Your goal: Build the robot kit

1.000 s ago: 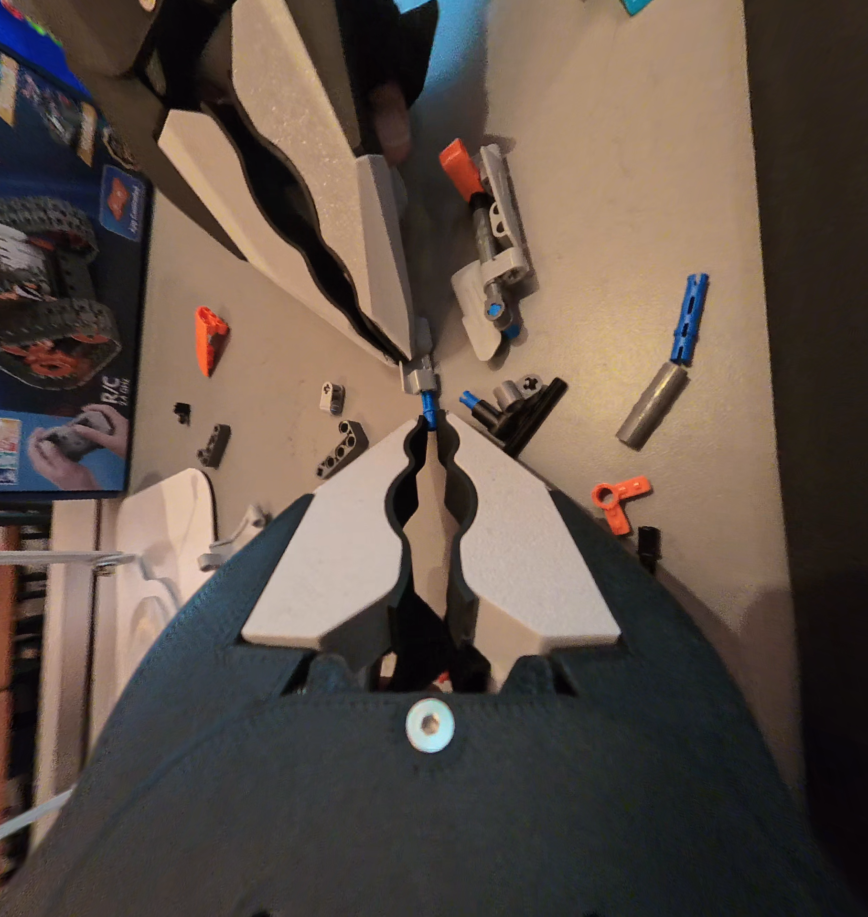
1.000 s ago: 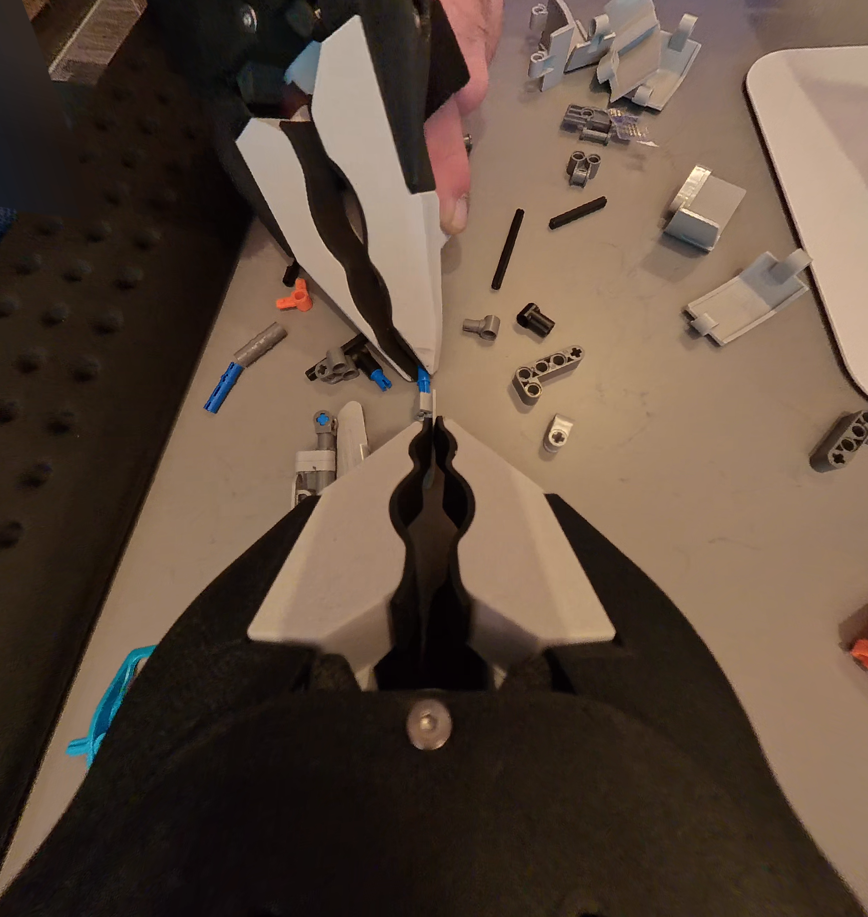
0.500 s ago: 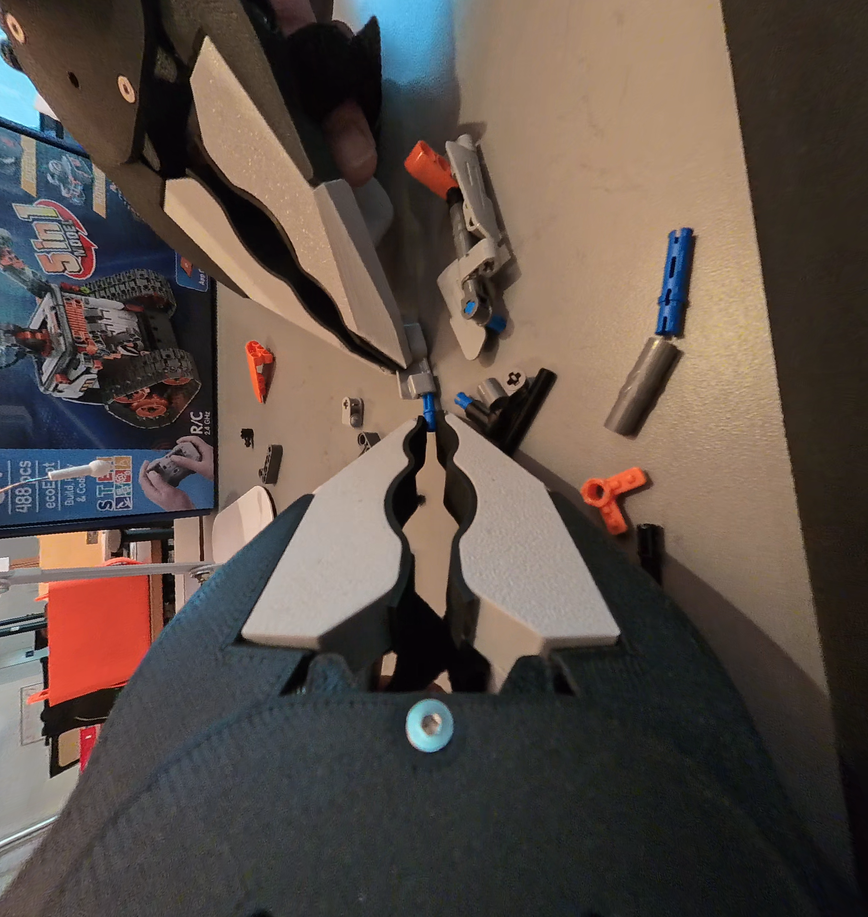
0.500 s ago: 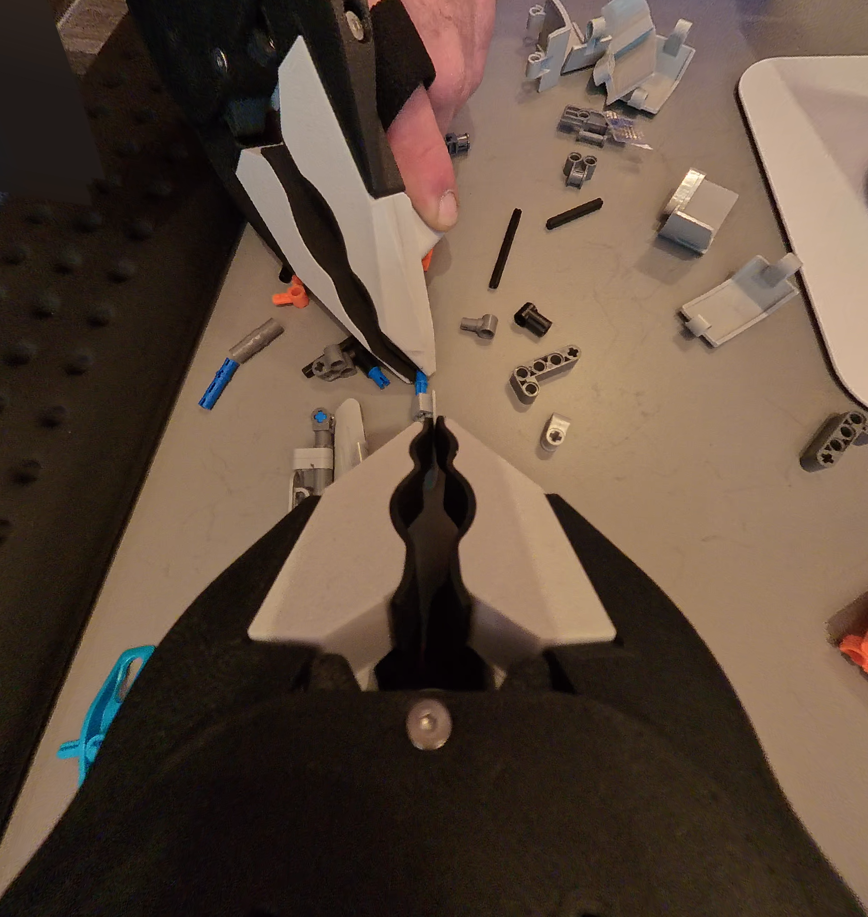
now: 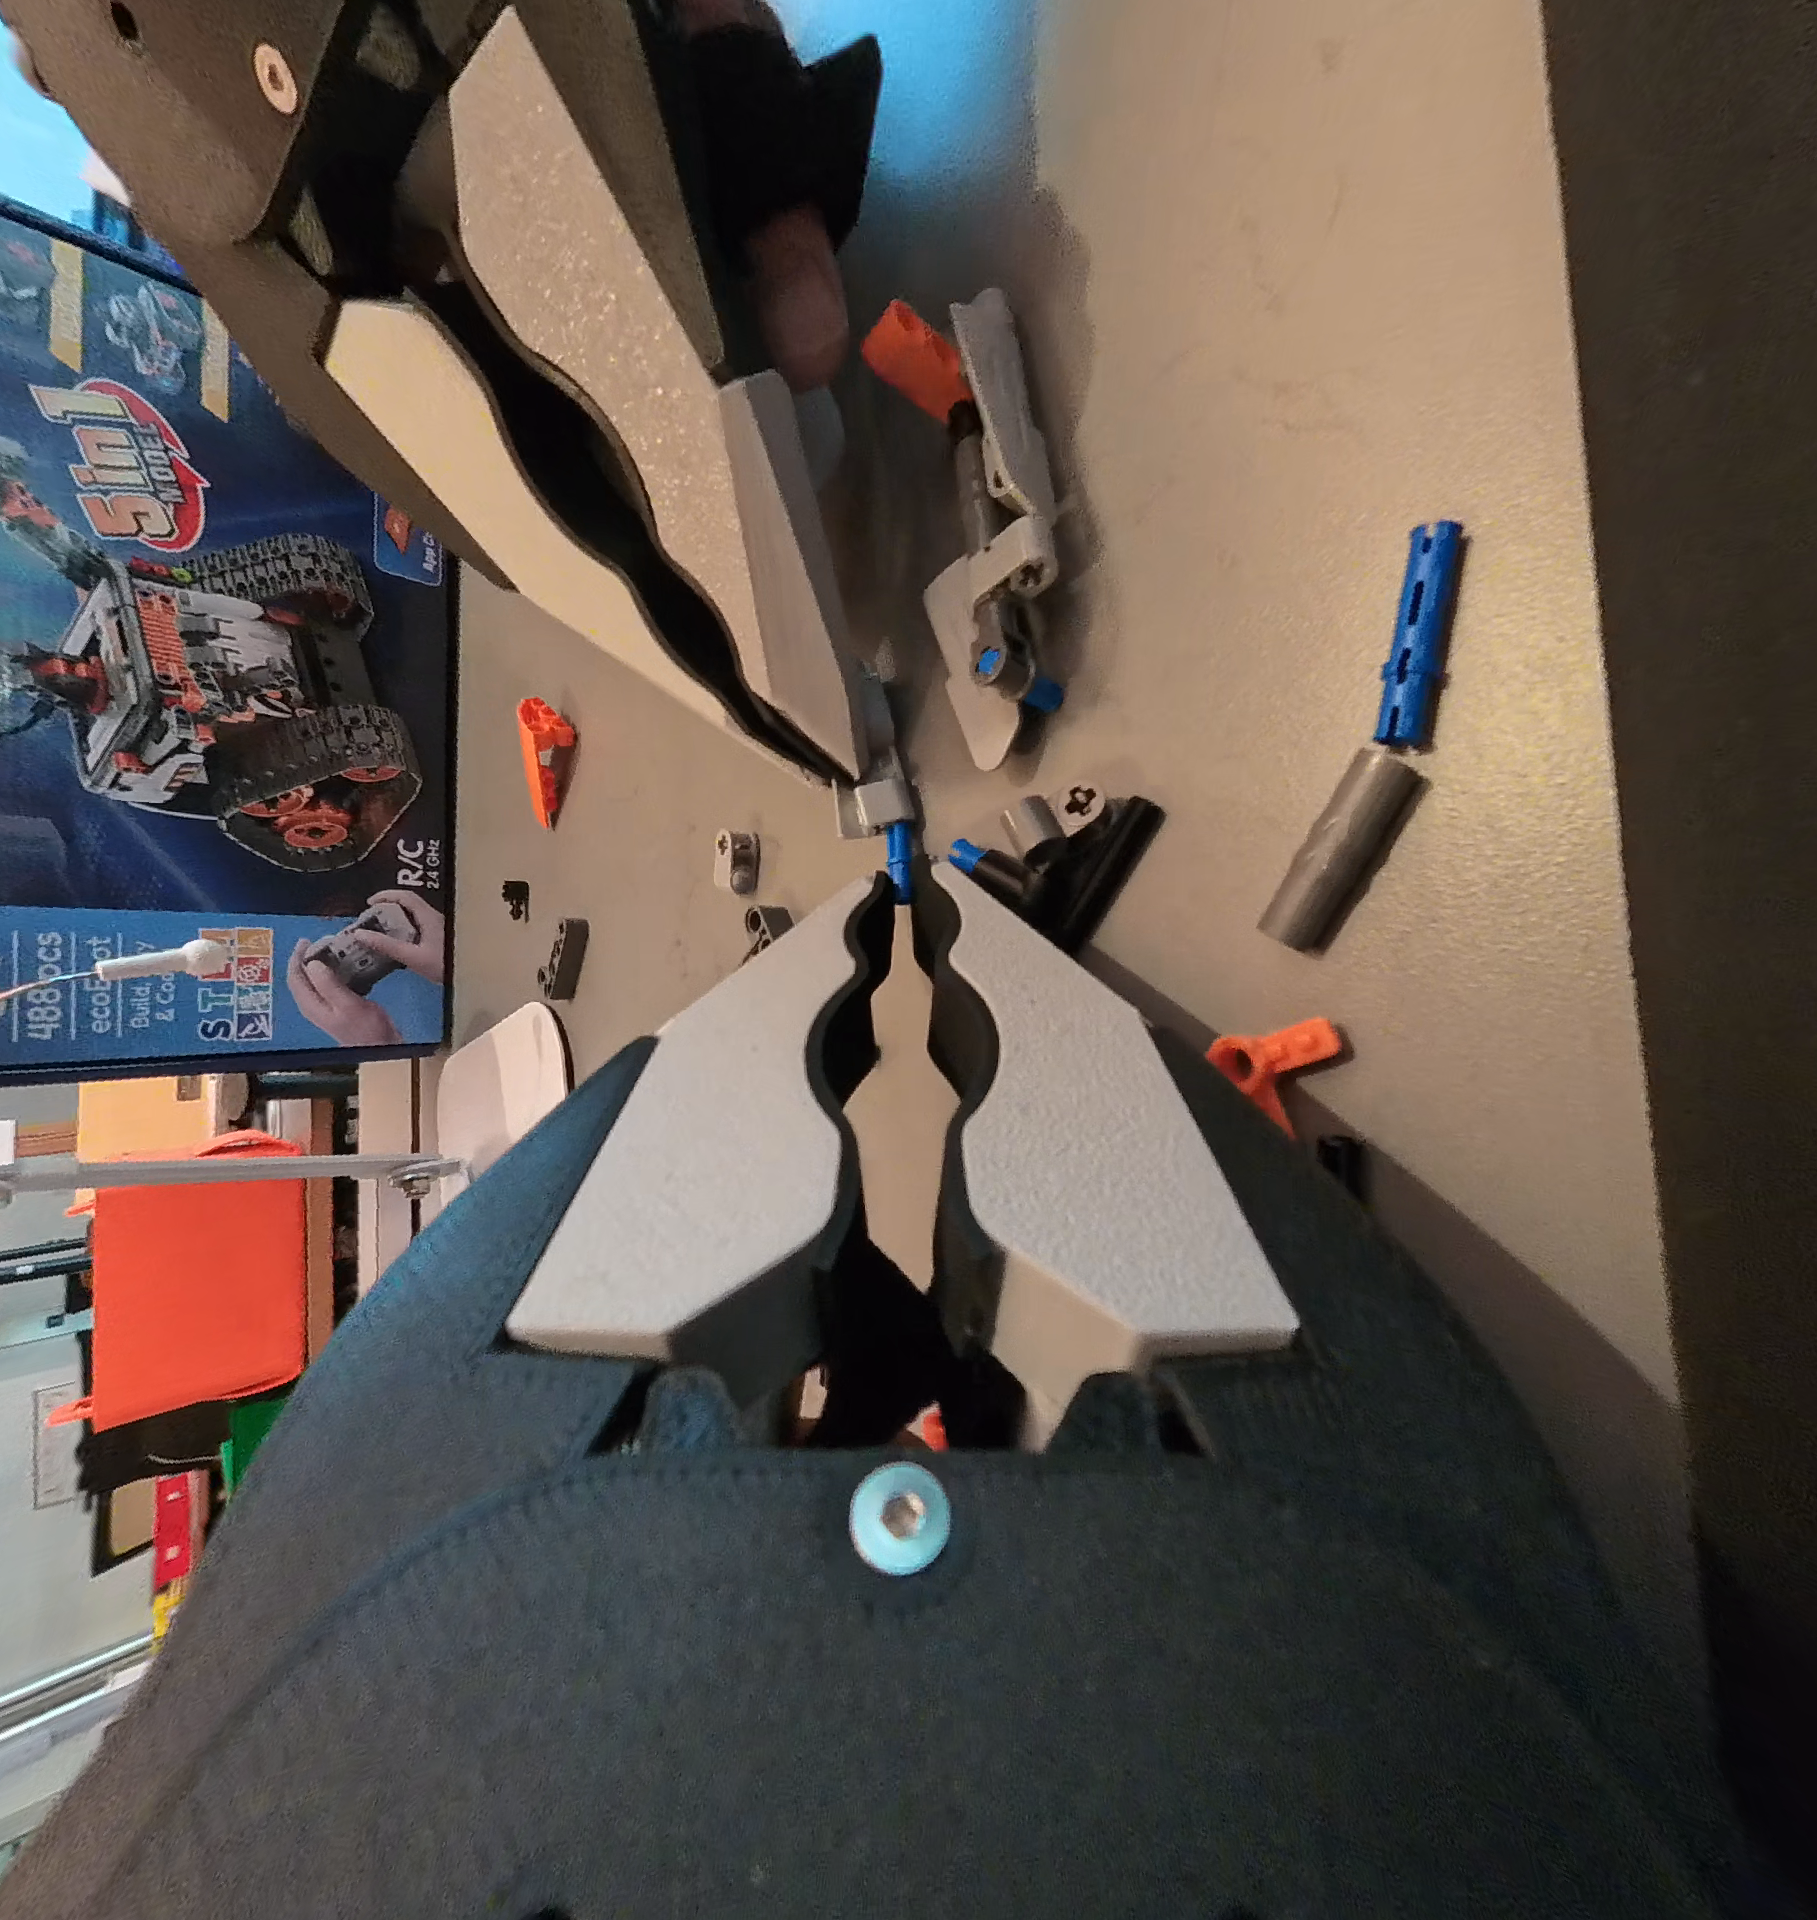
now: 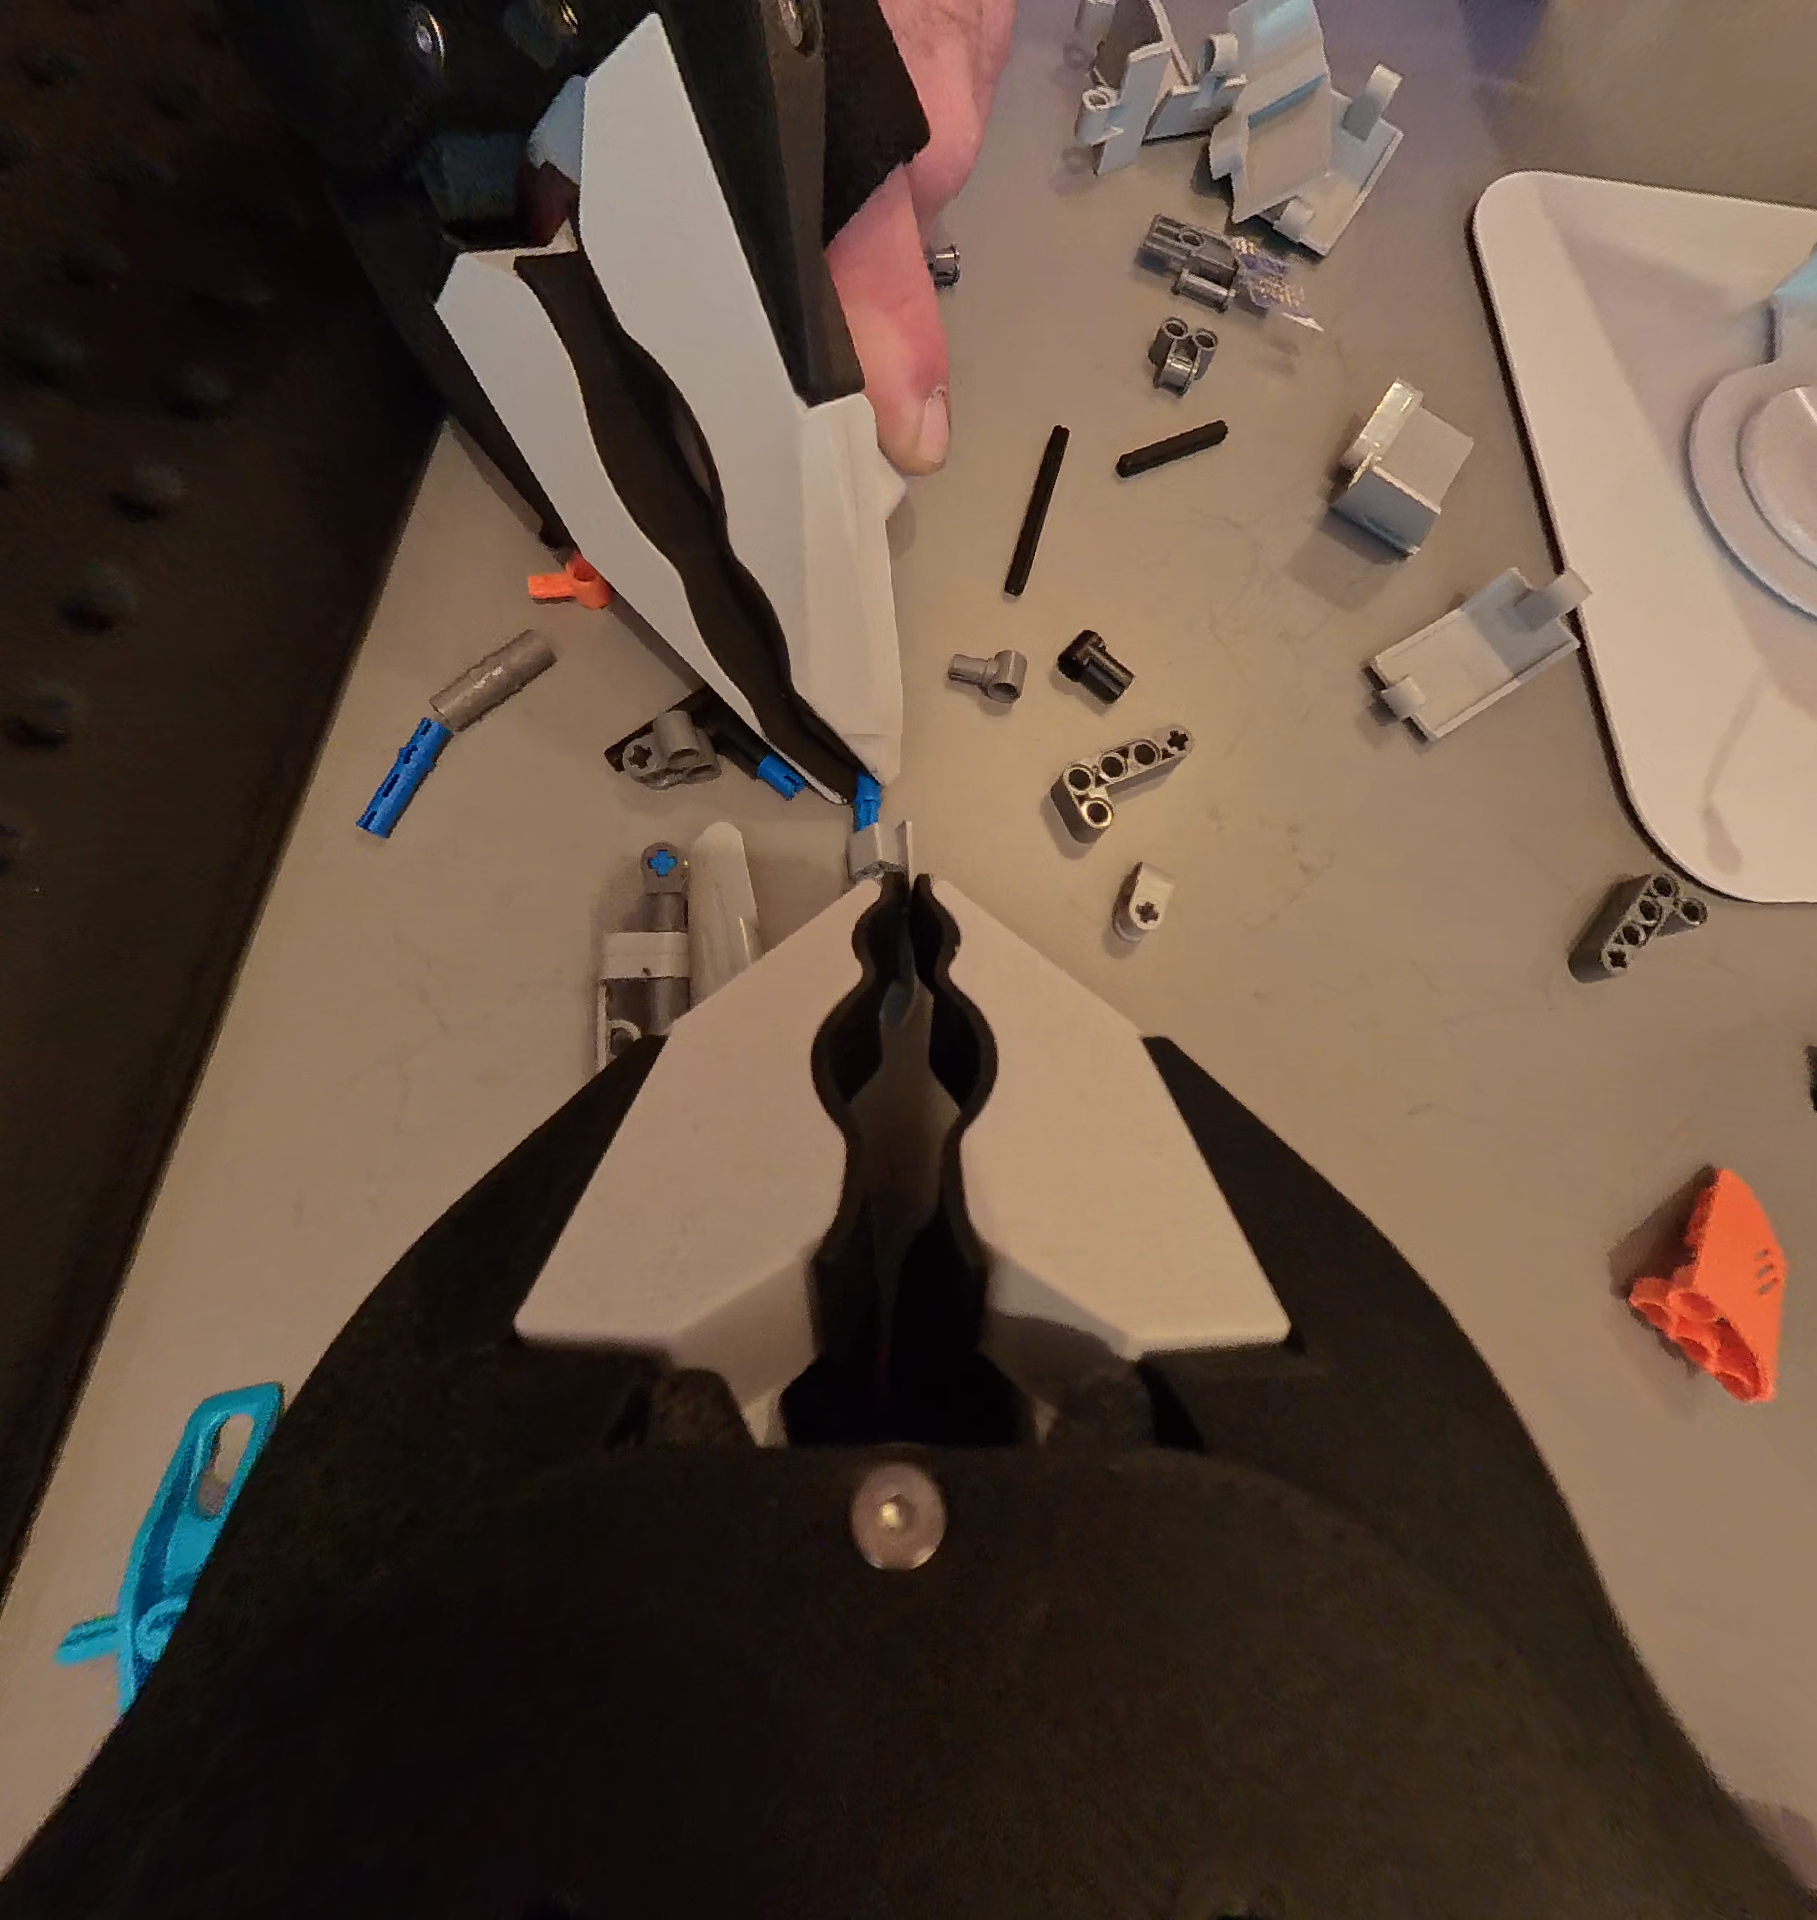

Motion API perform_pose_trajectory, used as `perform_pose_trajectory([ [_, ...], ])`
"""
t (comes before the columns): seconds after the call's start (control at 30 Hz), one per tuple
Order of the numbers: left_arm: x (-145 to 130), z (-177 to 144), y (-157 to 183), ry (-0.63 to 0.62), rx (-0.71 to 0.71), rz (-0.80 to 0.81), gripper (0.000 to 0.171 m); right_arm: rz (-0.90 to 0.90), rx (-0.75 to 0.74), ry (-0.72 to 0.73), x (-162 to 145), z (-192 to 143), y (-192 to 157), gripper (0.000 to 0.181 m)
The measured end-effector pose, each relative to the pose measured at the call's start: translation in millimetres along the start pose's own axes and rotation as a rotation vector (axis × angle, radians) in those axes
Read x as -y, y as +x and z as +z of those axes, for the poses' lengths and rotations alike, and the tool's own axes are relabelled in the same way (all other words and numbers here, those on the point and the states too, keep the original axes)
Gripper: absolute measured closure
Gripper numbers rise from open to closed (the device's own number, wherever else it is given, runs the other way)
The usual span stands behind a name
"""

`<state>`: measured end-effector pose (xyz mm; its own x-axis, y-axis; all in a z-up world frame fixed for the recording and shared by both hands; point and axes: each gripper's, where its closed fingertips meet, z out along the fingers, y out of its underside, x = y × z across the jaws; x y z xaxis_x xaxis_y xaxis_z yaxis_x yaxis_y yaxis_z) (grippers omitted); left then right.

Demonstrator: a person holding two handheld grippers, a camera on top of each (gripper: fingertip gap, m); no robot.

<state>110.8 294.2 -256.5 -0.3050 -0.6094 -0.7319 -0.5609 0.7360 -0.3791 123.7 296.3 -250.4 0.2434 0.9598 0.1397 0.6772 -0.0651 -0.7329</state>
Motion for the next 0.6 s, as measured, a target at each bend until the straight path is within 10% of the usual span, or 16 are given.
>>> perform_pose_trajectory([
  [0.6, -2.0, 5.0, -3.2, 0.028, -0.055, -0.056, 0.17, -0.031, -0.038, 0.008, -4.1, 2.4, 4.1, 0.181],
])
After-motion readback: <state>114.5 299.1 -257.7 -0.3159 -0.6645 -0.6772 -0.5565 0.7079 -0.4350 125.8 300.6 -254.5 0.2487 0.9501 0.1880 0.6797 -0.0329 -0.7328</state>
